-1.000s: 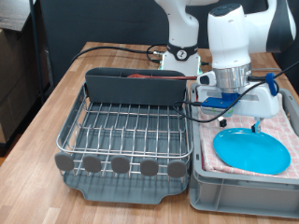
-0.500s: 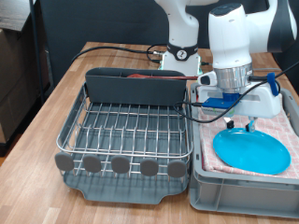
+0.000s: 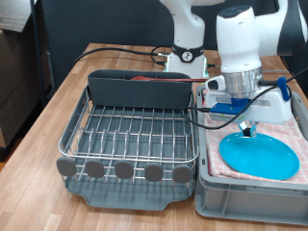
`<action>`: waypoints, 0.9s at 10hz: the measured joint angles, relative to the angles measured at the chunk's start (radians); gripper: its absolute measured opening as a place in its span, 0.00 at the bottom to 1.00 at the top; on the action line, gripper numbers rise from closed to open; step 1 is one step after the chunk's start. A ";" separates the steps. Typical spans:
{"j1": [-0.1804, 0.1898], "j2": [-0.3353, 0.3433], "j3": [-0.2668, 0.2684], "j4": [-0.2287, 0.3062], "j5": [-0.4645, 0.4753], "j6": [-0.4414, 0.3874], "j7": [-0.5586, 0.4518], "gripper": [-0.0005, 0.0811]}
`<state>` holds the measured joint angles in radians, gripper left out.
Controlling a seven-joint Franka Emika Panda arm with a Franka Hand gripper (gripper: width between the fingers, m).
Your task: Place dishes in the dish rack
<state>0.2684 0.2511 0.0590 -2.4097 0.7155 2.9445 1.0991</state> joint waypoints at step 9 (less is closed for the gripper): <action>0.092 -0.040 -0.099 -0.038 -0.188 -0.038 0.237 0.51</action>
<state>0.3605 0.2110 -0.0404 -2.4472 0.5277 2.9068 1.3362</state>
